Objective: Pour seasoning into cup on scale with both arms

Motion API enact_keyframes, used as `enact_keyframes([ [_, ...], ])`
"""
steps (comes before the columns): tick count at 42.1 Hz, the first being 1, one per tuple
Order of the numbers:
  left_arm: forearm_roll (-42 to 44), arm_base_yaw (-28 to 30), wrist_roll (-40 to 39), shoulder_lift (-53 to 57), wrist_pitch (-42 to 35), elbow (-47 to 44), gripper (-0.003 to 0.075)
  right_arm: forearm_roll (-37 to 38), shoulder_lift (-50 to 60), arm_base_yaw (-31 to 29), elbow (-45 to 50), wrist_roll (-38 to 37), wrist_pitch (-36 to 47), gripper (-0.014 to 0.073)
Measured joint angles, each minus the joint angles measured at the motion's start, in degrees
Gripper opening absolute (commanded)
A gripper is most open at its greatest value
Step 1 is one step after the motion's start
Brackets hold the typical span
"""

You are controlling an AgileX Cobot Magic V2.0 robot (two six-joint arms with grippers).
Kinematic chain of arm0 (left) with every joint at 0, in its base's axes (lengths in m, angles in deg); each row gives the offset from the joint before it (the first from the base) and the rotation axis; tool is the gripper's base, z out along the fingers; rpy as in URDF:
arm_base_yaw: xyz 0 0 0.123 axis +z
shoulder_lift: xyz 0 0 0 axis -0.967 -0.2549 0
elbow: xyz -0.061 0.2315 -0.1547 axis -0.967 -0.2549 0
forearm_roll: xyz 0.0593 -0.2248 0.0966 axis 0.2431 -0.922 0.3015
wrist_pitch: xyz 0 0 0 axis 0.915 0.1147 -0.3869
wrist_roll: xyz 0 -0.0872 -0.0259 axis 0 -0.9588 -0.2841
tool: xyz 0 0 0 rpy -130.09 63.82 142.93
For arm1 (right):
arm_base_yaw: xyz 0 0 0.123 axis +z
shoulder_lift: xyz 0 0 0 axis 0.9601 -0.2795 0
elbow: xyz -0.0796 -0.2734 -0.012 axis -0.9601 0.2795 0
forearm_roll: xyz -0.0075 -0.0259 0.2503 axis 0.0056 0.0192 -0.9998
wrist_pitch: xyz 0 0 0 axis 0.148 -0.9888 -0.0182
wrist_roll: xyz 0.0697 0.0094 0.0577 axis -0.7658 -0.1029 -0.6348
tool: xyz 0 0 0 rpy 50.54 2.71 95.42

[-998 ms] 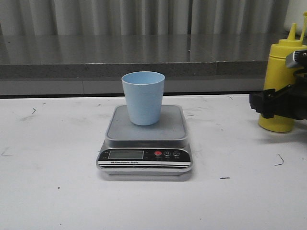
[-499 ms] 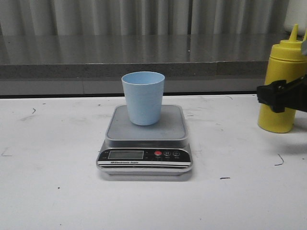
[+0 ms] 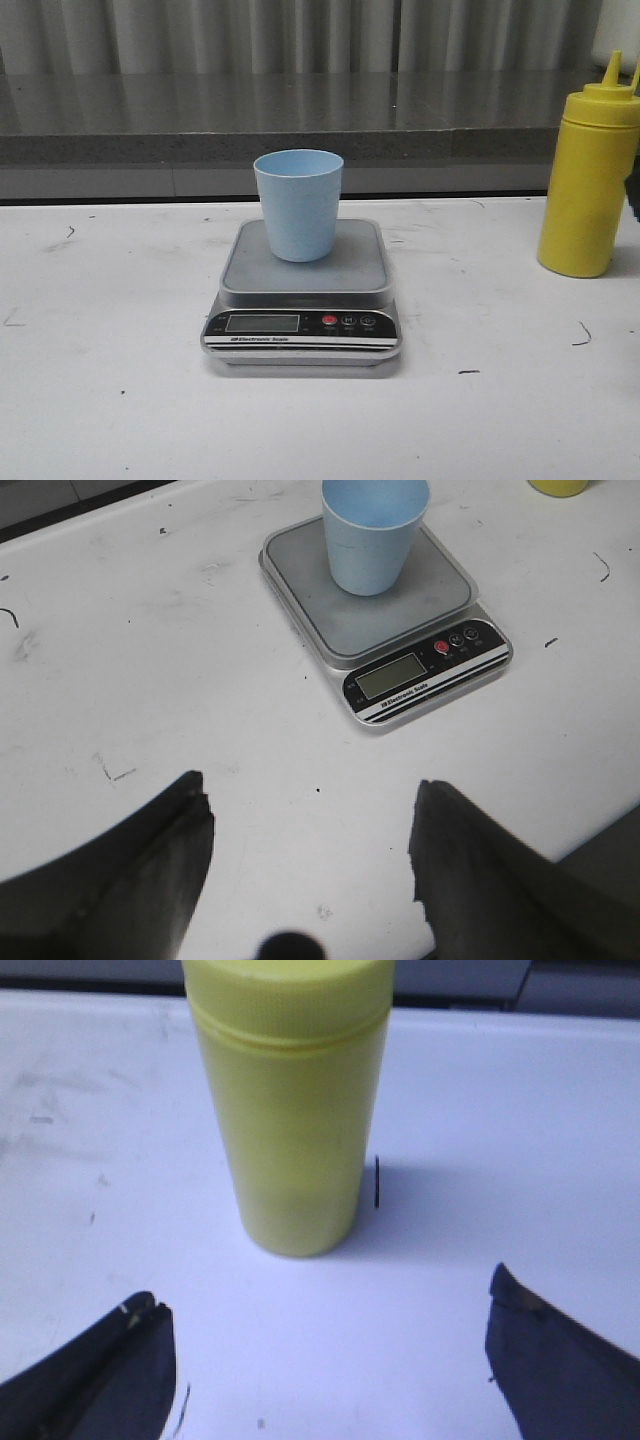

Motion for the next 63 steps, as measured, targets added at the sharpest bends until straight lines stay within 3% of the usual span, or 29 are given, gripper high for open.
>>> enact_keyframes([
  [9, 0.0, 0.0, 0.0, 0.0, 0.0, 0.0, 0.0427, -0.7, 13.7, 7.2, -7.4, -0.2, -32.5, 0.0646],
  [19, 0.0, 0.0, 0.0, 0.0, 0.0, 0.0, 0.0427, -4.8, 24.7, 13.2, -14.9, 3.5, -54.0, 0.0646],
  [38, 0.0, 0.0, 0.0, 0.0, 0.0, 0.0, 0.0427, -10.7, 44.1, 14.2, -15.8, 7.9, -63.8, 0.0646],
  [58, 0.0, 0.0, 0.0, 0.0, 0.0, 0.0, 0.0427, -11.3, 45.9, 14.2, -15.8, 9.8, -64.2, 0.0643],
  [61, 0.0, 0.0, 0.0, 0.0, 0.0, 0.0, 0.0427, -11.3, 45.9, 14.2, -15.8, 9.8, -64.1, 0.0603],
  [63, 0.0, 0.0, 0.0, 0.0, 0.0, 0.0, 0.0415, -11.3, 45.9, 14.2, -15.8, 9.8, -64.1, 0.0531],
])
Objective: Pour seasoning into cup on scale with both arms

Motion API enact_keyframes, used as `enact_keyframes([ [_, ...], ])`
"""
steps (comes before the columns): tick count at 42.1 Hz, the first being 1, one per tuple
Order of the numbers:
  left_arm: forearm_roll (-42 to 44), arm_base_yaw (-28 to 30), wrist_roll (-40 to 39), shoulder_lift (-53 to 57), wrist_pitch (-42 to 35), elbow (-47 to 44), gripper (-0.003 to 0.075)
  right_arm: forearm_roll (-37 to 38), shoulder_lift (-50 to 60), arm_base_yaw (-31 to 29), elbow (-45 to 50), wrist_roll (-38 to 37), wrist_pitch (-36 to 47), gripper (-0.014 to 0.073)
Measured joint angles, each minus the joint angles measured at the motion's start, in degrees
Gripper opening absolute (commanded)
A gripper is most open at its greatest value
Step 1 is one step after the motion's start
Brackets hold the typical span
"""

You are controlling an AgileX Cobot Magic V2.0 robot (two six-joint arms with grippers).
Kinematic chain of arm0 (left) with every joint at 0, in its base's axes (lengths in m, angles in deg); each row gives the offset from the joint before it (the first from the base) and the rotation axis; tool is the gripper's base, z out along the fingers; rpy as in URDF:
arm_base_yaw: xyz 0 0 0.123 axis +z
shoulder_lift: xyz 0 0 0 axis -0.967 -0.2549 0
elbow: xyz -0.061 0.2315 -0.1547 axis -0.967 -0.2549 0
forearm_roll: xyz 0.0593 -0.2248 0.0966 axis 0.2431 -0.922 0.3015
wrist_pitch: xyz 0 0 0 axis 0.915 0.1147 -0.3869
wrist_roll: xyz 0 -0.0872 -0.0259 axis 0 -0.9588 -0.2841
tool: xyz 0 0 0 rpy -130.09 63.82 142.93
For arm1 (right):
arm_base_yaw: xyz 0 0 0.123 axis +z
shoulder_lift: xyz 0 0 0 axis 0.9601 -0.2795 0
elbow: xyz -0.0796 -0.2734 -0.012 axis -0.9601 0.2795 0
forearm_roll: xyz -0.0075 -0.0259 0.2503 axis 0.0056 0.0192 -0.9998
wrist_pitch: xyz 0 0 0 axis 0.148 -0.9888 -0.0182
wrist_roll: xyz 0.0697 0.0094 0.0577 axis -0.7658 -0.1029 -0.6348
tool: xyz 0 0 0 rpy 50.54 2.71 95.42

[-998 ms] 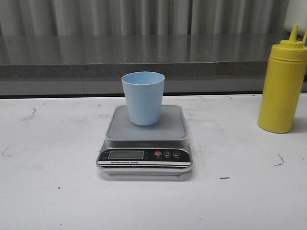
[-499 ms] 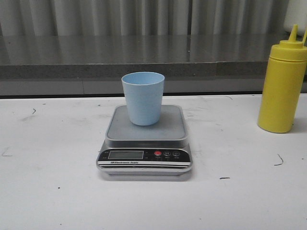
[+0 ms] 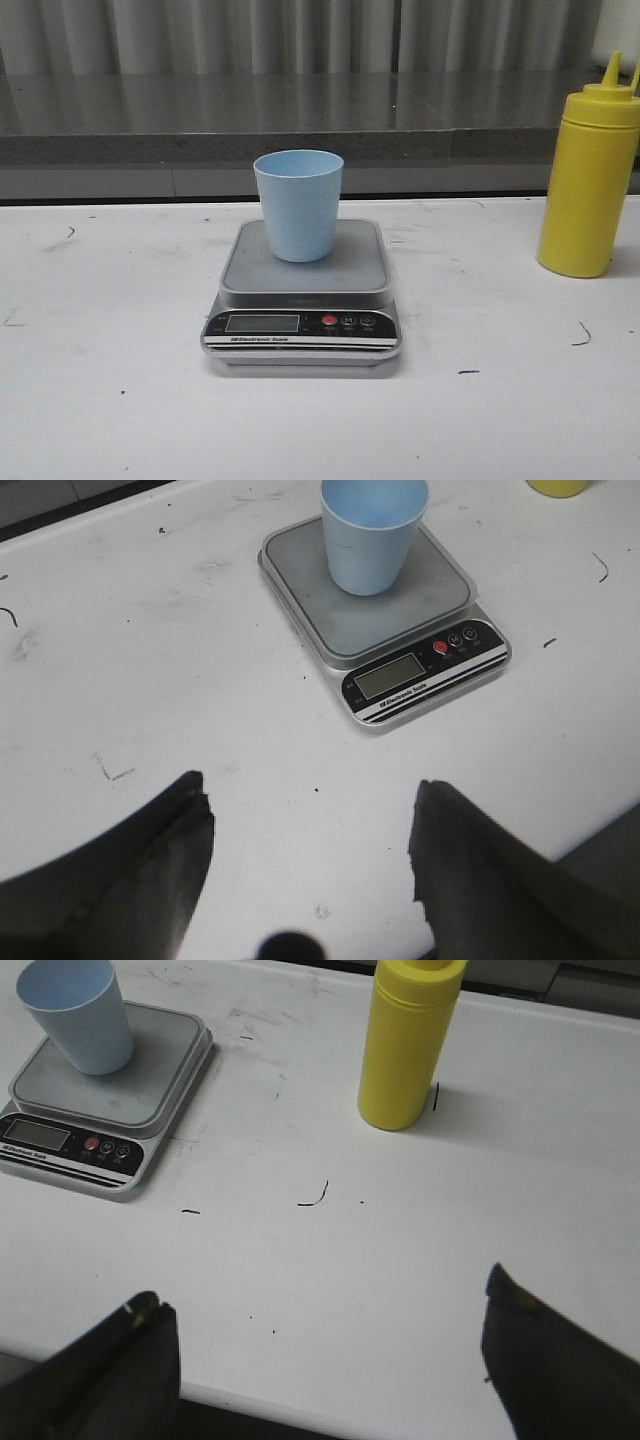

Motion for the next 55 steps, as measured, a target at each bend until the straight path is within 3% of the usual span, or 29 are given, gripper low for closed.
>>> enact_keyframes([
  [4, -0.1, 0.0, 0.0, 0.0, 0.0, 0.0, 0.0337, 0.0, 0.0, 0.0, 0.0, 0.0, 0.0, 0.0358],
  [9, -0.1, 0.0, 0.0, 0.0, 0.0, 0.0, 0.0167, 0.0, 0.0, 0.0, 0.0, 0.0, 0.0, 0.012],
  [16, -0.1, 0.0, 0.0, 0.0, 0.0, 0.0, -0.002, 0.0, 0.0, 0.0, 0.0, 0.0, 0.0, -0.0069],
  [44, -0.2, 0.0, 0.0, 1.5, 0.0, 0.0, -0.002, 0.0, 0.1, 0.0, 0.0, 0.1, -0.6, -0.0067],
  [55, -2.0, 12.3, 0.0, 13.5, -2.3, -6.0, -0.002, 0.0, 0.1, 0.0, 0.0, 0.1, -0.8, -0.0067],
])
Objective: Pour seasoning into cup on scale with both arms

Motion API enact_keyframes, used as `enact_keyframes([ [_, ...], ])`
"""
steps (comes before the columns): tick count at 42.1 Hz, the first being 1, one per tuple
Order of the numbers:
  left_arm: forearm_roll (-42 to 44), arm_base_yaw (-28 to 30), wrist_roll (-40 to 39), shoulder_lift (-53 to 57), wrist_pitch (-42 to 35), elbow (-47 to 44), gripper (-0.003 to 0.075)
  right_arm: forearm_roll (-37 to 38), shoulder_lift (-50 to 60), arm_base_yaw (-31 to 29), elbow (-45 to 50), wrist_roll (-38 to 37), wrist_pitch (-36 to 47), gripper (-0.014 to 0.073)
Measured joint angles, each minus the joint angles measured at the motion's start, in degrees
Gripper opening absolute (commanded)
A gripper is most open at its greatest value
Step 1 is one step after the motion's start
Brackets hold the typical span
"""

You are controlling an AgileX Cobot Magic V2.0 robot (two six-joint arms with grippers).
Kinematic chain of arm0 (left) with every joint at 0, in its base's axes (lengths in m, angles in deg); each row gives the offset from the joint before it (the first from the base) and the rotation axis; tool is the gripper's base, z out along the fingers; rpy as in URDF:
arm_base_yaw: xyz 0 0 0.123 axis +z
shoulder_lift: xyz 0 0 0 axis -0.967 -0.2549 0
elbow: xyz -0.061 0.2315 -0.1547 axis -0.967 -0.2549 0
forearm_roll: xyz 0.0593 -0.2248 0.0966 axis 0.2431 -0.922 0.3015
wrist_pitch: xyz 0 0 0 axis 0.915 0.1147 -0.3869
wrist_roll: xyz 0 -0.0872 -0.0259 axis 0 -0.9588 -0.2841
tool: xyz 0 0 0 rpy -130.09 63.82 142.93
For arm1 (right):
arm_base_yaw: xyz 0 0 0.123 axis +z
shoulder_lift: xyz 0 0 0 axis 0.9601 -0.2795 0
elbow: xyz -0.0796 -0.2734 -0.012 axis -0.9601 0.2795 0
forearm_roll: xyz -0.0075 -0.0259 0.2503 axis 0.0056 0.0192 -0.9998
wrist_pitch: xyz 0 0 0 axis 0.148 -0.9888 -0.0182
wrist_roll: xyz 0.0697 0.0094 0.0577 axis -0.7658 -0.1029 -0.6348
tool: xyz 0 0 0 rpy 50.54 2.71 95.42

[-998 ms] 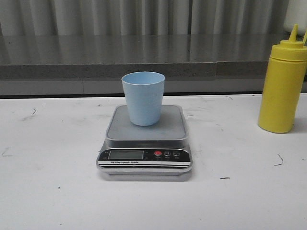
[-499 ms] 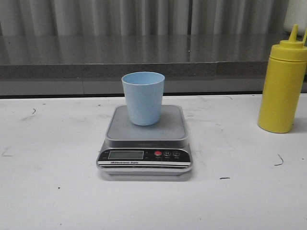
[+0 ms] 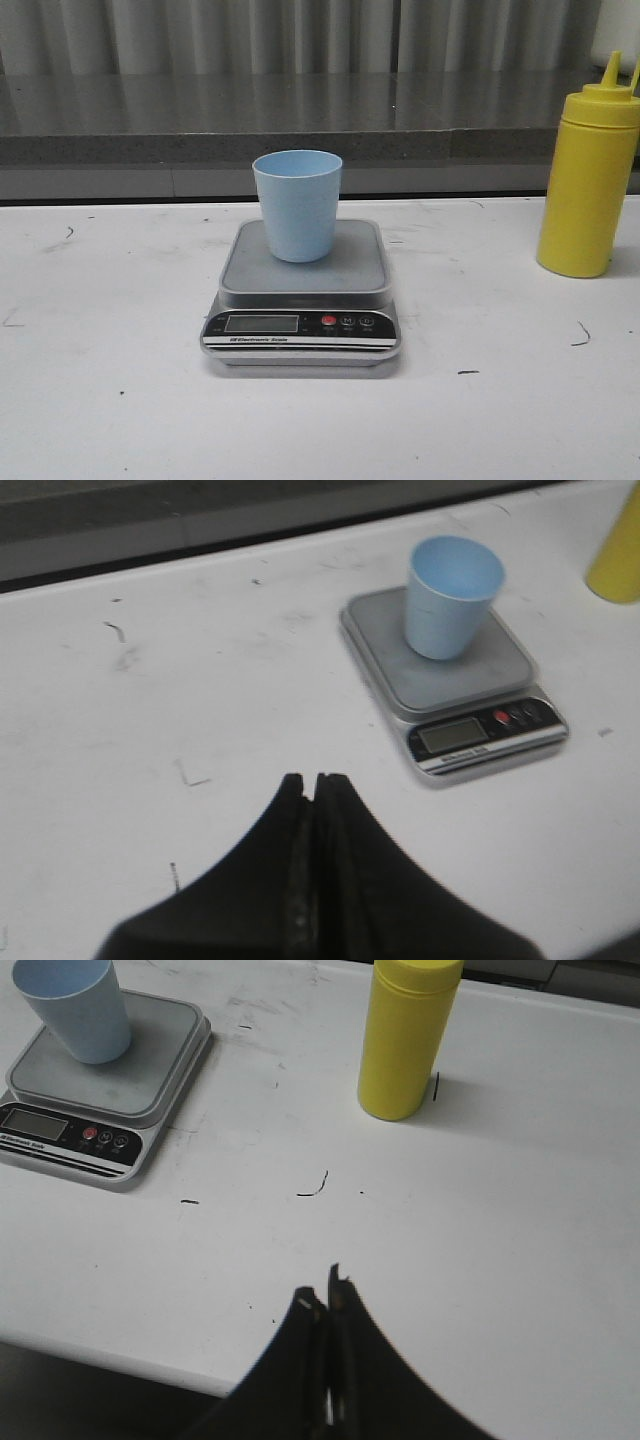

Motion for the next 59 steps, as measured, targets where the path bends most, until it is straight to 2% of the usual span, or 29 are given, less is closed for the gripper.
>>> enact_keyframes([
  [8, -0.1, 9.6, 0.0, 10.9, -8.4, -11.7, -0.002, -0.1, 0.0, 0.0, 0.0, 0.0, 0.0, -0.0067],
  [15, -3.2, 15.5, 0.0, 20.2, -19.7, -24.1, -0.002, -0.1, 0.0, 0.0, 0.0, 0.0, 0.0, -0.0067],
  [20, -5.3, 17.9, 0.0, 25.8, -28.1, -31.7, -0.002, -0.1, 0.0, 0.0, 0.0, 0.1, 0.0, -0.0067],
  [26, -5.5, 18.1, 0.0, 30.0, -36.7, -38.1, -0.002, -0.1, 0.0, 0.0, 0.0, 0.1, 0.0, -0.0067],
  [30, -5.4, 18.1, 0.0, 30.4, -38.9, -38.1, -0.002, -0.1, 0.0, 0.0, 0.0, 0.1, -0.1, -0.0067],
  [59, -4.4, 18.7, 0.0, 30.4, -39.1, -38.1, -0.002, -0.1, 0.0, 0.0, 0.0, 0.1, -0.1, -0.0067],
])
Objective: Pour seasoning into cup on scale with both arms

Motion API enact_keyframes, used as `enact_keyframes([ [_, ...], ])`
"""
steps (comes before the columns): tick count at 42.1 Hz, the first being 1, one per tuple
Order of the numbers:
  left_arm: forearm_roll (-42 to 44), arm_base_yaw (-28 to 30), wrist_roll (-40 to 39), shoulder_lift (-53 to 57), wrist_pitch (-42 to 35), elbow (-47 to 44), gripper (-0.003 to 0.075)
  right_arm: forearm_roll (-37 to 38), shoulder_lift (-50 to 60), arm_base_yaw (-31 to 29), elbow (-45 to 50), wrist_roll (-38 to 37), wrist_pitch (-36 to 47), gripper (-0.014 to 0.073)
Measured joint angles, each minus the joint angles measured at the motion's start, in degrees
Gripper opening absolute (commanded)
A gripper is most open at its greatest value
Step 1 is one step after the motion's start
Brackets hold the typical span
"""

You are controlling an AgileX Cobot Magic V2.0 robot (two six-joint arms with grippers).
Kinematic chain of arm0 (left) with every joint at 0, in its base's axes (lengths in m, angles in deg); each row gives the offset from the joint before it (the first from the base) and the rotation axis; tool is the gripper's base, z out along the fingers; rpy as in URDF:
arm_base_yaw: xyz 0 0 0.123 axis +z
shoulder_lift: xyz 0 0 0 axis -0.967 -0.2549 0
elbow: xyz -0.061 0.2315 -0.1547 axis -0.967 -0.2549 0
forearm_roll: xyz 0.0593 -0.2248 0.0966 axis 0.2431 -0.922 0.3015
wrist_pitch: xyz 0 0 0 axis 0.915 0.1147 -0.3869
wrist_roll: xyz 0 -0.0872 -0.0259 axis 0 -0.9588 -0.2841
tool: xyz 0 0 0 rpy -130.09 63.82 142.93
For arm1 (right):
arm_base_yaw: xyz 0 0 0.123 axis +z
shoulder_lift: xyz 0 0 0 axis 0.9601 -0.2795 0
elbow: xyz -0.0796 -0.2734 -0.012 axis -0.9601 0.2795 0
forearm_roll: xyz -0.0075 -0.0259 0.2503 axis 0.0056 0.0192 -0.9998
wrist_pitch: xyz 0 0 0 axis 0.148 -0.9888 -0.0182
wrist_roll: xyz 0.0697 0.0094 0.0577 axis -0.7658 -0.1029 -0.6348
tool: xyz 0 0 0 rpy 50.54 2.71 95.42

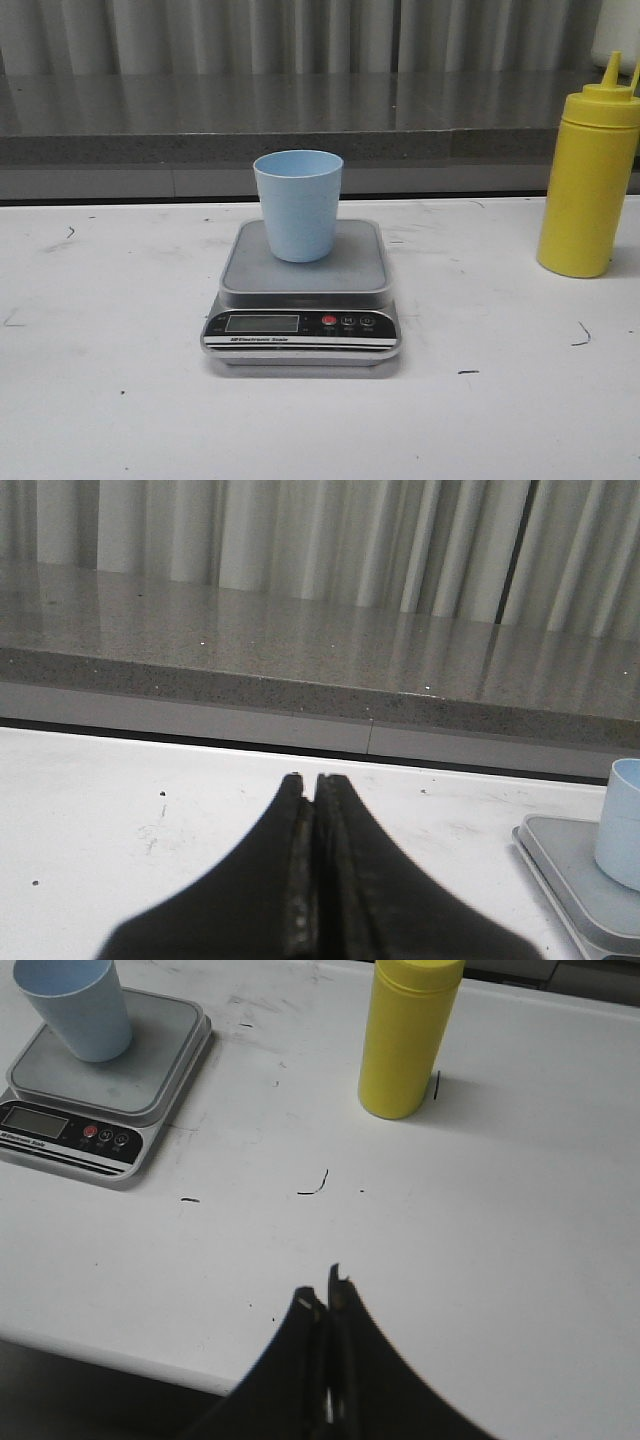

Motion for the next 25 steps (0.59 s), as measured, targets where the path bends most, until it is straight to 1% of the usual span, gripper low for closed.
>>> enact_keyframes([
  [25, 0.0, 0.0, 0.0, 0.0, -0.1, 0.0, -0.002, 0.2, 0.4, 0.0, 0.3, 0.1, 0.2, -0.0067],
])
